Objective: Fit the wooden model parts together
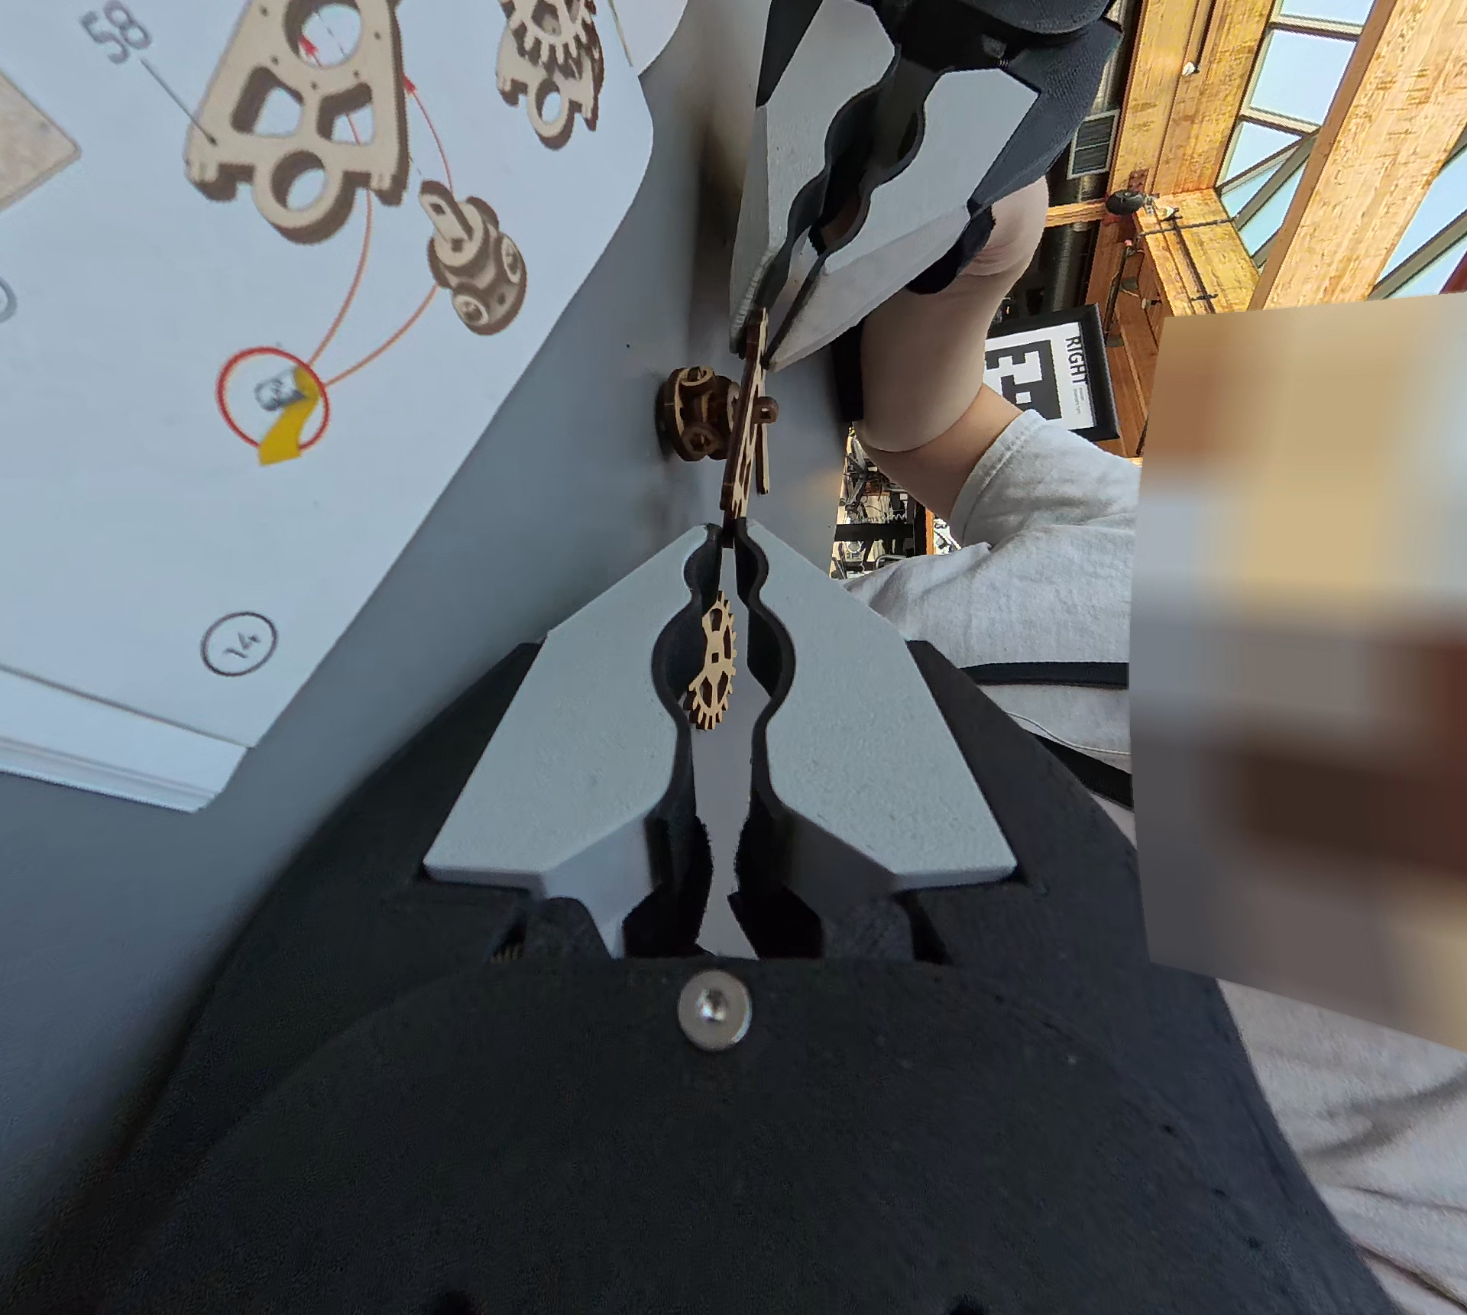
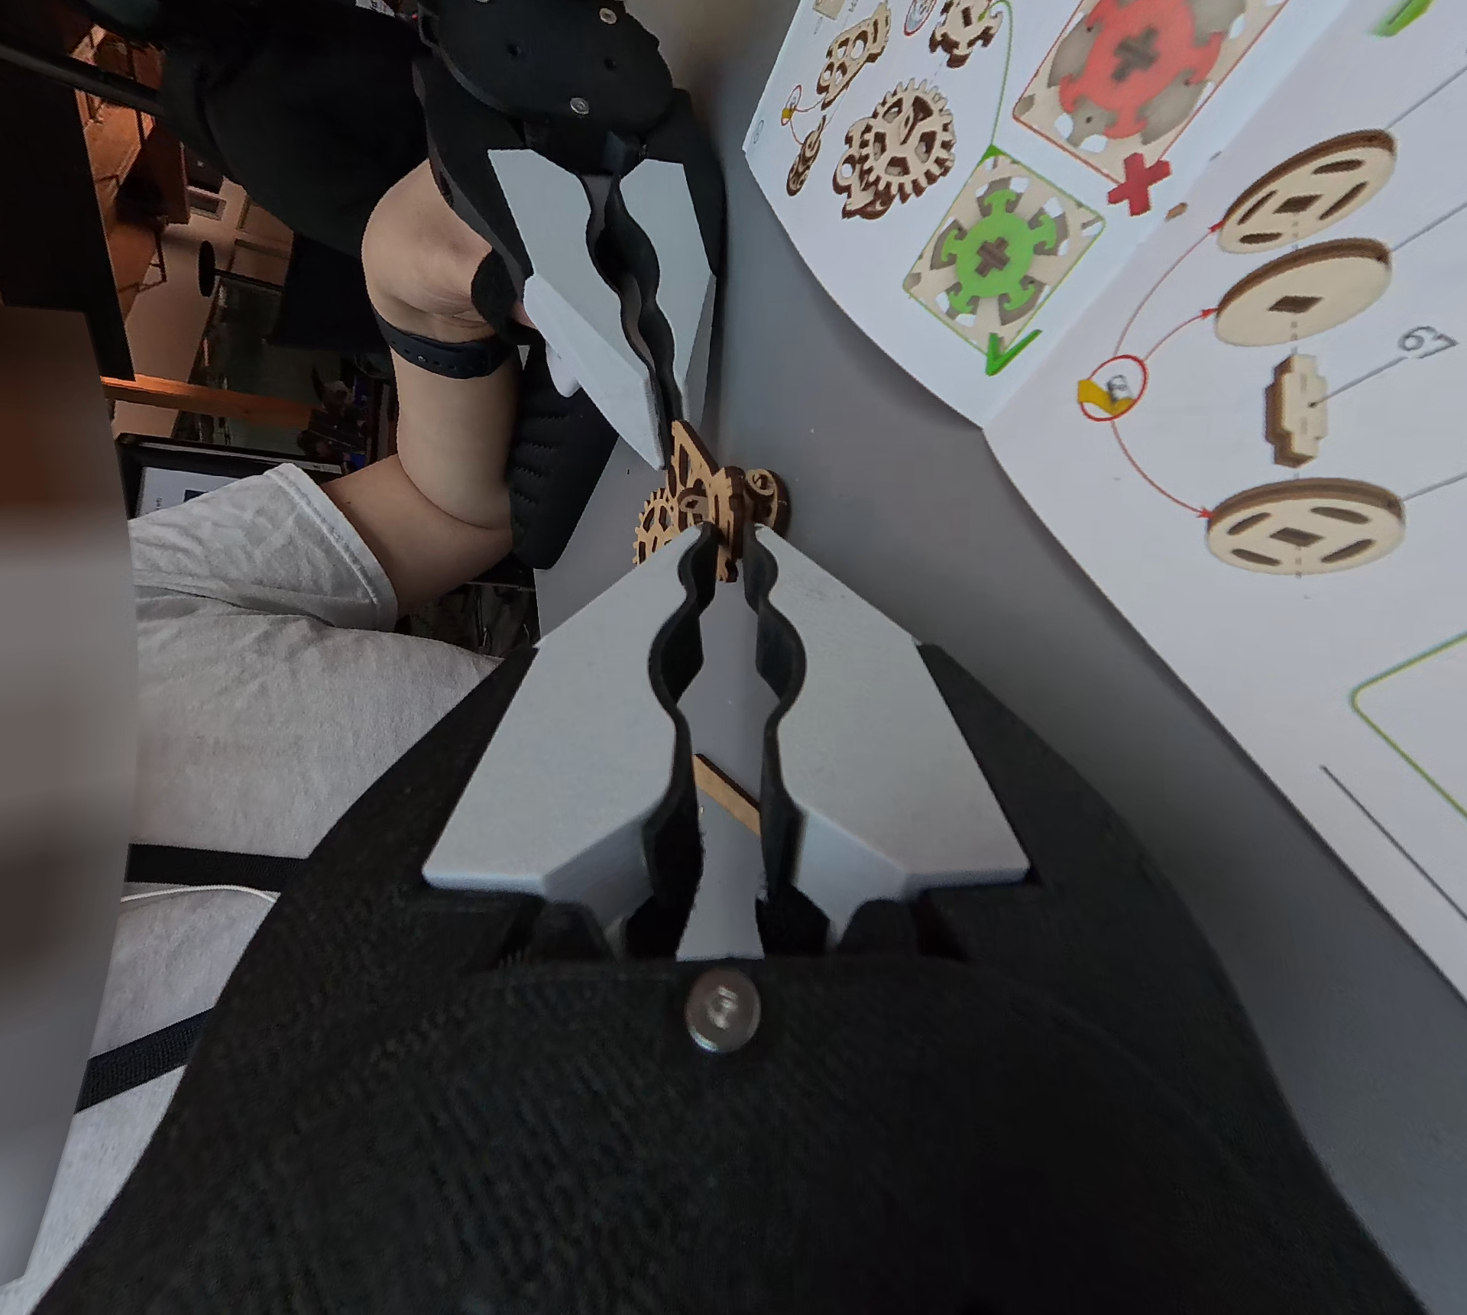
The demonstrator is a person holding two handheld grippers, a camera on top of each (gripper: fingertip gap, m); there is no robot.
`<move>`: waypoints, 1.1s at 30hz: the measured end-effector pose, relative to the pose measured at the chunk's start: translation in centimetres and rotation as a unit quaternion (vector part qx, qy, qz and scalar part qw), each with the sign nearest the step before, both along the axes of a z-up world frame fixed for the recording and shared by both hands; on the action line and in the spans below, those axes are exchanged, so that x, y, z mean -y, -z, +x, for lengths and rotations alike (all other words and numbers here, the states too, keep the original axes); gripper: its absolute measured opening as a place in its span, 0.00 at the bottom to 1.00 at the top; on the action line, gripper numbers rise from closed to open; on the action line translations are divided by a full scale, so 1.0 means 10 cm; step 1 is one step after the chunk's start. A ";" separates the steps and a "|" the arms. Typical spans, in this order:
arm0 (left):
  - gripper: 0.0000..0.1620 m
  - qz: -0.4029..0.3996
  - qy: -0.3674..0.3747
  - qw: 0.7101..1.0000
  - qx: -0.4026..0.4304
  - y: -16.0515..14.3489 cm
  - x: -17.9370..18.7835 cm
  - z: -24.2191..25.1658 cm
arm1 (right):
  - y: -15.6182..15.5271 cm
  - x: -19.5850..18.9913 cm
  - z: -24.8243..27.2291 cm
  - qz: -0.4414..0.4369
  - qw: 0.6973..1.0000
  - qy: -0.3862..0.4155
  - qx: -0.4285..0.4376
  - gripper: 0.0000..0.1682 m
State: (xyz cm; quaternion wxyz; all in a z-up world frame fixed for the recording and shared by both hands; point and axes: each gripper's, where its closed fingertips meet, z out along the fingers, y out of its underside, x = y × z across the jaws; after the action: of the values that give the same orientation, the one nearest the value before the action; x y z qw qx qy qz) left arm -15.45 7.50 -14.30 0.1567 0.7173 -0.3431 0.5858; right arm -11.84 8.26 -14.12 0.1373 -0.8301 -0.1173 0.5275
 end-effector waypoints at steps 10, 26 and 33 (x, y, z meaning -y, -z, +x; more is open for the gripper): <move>0.01 -0.009 -0.005 1.000 0.002 -0.01 -0.02 0.00 | 0.00 -0.02 0.00 -0.006 1.000 0.000 -0.002 0.03; 0.03 0.031 -0.007 0.999 0.003 -0.03 -0.04 -0.02 | 0.01 -0.02 0.00 -0.017 1.000 -0.002 -0.007 0.02; 0.18 0.225 0.010 0.974 0.038 -0.23 -0.14 -0.04 | 0.01 -0.02 0.00 -0.021 1.000 0.000 -0.015 0.02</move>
State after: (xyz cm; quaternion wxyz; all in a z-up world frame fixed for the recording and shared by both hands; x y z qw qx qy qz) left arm -15.89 8.95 -12.02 -0.0155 0.7081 -0.4789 0.5187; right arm -11.84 8.48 -14.19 0.1215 -0.8249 -0.1035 0.5423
